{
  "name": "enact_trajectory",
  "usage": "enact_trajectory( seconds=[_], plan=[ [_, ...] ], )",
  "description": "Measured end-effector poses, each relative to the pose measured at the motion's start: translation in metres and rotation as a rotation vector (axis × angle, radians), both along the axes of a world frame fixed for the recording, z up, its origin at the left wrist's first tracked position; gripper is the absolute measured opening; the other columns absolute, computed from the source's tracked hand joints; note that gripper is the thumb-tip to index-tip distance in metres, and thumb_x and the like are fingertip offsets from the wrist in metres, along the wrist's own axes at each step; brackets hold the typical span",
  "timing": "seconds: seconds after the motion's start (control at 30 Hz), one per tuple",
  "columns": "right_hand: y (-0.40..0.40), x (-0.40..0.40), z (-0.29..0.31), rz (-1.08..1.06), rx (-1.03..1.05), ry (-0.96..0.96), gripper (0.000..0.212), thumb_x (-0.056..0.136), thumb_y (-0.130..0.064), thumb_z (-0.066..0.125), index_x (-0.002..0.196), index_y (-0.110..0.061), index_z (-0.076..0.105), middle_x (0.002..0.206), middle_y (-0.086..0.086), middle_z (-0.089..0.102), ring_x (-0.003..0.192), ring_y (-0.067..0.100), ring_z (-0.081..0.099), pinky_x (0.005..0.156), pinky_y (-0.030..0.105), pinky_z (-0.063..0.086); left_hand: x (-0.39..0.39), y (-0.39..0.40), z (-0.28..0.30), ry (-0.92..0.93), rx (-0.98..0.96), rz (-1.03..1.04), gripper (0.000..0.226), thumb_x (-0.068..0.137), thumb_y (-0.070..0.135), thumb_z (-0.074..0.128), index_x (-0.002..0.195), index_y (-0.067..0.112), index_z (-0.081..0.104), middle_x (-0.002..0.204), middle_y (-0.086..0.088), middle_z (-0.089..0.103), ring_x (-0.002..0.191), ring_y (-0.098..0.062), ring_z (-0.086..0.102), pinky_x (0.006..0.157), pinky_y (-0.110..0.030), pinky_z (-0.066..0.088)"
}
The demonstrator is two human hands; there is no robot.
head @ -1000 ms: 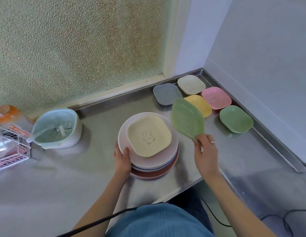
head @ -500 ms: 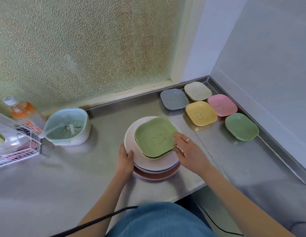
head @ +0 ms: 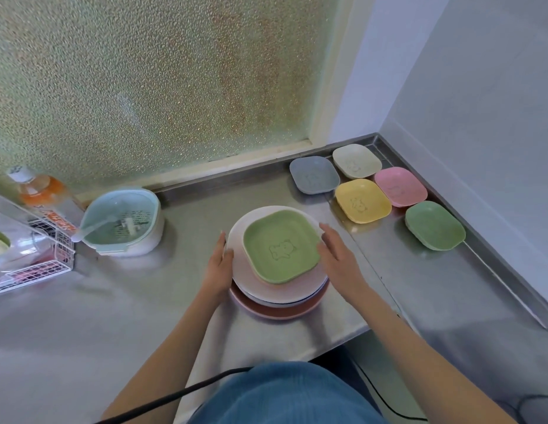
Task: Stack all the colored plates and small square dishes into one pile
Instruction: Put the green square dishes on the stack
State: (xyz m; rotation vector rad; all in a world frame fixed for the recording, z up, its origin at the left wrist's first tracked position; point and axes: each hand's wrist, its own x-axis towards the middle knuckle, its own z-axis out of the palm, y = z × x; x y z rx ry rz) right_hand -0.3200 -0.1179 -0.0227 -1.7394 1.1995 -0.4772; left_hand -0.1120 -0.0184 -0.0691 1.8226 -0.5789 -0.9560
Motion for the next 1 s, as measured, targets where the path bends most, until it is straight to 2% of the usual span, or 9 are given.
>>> enact_trajectory(
  seconds=[0.13, 0.23, 0.3, 0.4, 0.47, 0.6, 0.77, 0.9, 1.0],
  plan=[
    [-0.007, 0.008, -0.011, 0.027, 0.094, 0.115, 0.046, 0.101, -0.027, 0.031, 0.146, -0.033, 0.023, 0.152, -0.003, 0.028, 0.139, 0.021, 0.027, 0.116, 0.042, 0.017, 0.009, -0.017, -0.001, -0.027, -0.018, -0.049, 0.047, 0.101, 0.01, 0.032, 0.147, 0.011, 0.028, 0.156, -0.001, 0.026, 0.145, -0.015, 0.022, 0.111, -0.019, 0.013],
    [-0.004, 0.011, -0.018, -0.014, 0.134, 0.07, 0.043, 0.102, -0.026, 0.026, 0.145, -0.031, 0.027, 0.153, 0.0, 0.026, 0.137, 0.023, 0.03, 0.11, 0.034, 0.022, 0.011, -0.021, -0.005, -0.025, -0.012, -0.019, 0.047, 0.099, 0.004, 0.029, 0.145, 0.009, 0.033, 0.154, -0.004, 0.032, 0.144, -0.018, 0.026, 0.114, -0.022, 0.016],
    [-0.003, 0.012, -0.019, -0.089, 0.153, -0.021, 0.044, 0.103, -0.031, 0.023, 0.146, -0.025, 0.028, 0.155, -0.003, 0.023, 0.142, 0.016, 0.02, 0.111, 0.027, 0.014, 0.011, -0.021, -0.004, -0.021, -0.009, -0.007, 0.047, 0.098, 0.004, 0.029, 0.145, 0.009, 0.035, 0.153, -0.004, 0.034, 0.143, -0.018, 0.028, 0.117, -0.027, 0.017],
    [-0.009, 0.008, -0.024, -0.234, 0.193, -0.057, 0.05, 0.103, -0.037, 0.017, 0.149, -0.02, 0.02, 0.157, -0.005, 0.017, 0.144, 0.012, 0.013, 0.115, 0.029, 0.008, 0.012, -0.022, -0.003, 0.005, -0.006, 0.011, 0.045, 0.1, 0.007, 0.029, 0.145, 0.011, 0.034, 0.153, -0.003, 0.034, 0.142, -0.018, 0.029, 0.119, -0.03, 0.019],
    [-0.013, 0.006, -0.03, -0.235, 0.23, -0.025, 0.05, 0.103, -0.037, 0.015, 0.15, -0.019, 0.018, 0.157, -0.004, 0.017, 0.143, 0.012, 0.015, 0.114, 0.026, 0.009, 0.01, -0.023, -0.004, 0.018, -0.001, 0.027, 0.046, 0.1, 0.008, 0.028, 0.145, 0.014, 0.033, 0.153, -0.002, 0.033, 0.142, -0.018, 0.029, 0.118, -0.03, 0.02],
    [-0.016, 0.004, -0.035, -0.232, 0.201, 0.006, 0.047, 0.103, -0.032, 0.017, 0.147, -0.019, 0.027, 0.154, -0.002, 0.028, 0.141, 0.015, 0.024, 0.111, 0.025, 0.015, 0.005, -0.028, -0.005, 0.127, -0.02, 0.126, 0.048, 0.099, 0.005, 0.026, 0.145, 0.014, 0.036, 0.152, -0.001, 0.036, 0.14, -0.017, 0.031, 0.109, -0.022, 0.023],
    [-0.022, 0.0, -0.036, -0.236, 0.197, 0.03, 0.045, 0.103, -0.032, 0.021, 0.144, -0.018, 0.034, 0.15, 0.001, 0.035, 0.138, 0.019, 0.031, 0.114, 0.034, 0.022, 0.003, -0.031, -0.006, 0.165, -0.03, 0.183, 0.05, 0.095, 0.003, 0.027, 0.141, 0.015, 0.043, 0.146, -0.003, 0.044, 0.136, -0.02, 0.04, 0.117, -0.039, 0.029],
    [-0.024, 0.001, -0.036, -0.247, 0.199, 0.048, 0.045, 0.103, -0.031, 0.023, 0.143, -0.016, 0.037, 0.148, 0.002, 0.038, 0.137, 0.02, 0.033, 0.114, 0.035, 0.024, 0.002, -0.031, -0.003, 0.162, -0.029, 0.186, 0.051, 0.094, 0.002, 0.026, 0.14, 0.014, 0.044, 0.143, -0.005, 0.048, 0.132, -0.022, 0.043, 0.115, -0.041, 0.032],
    [-0.027, -0.001, -0.035, -0.235, 0.209, 0.046, 0.044, 0.102, -0.032, 0.026, 0.14, -0.015, 0.043, 0.145, 0.003, 0.044, 0.133, 0.02, 0.038, 0.111, 0.035, 0.027, 0.003, -0.03, -0.005, 0.174, -0.021, 0.195, 0.05, 0.096, 0.004, 0.028, 0.142, 0.015, 0.041, 0.148, -0.003, 0.042, 0.137, -0.02, 0.038, 0.117, -0.037, 0.028]
  ],
)
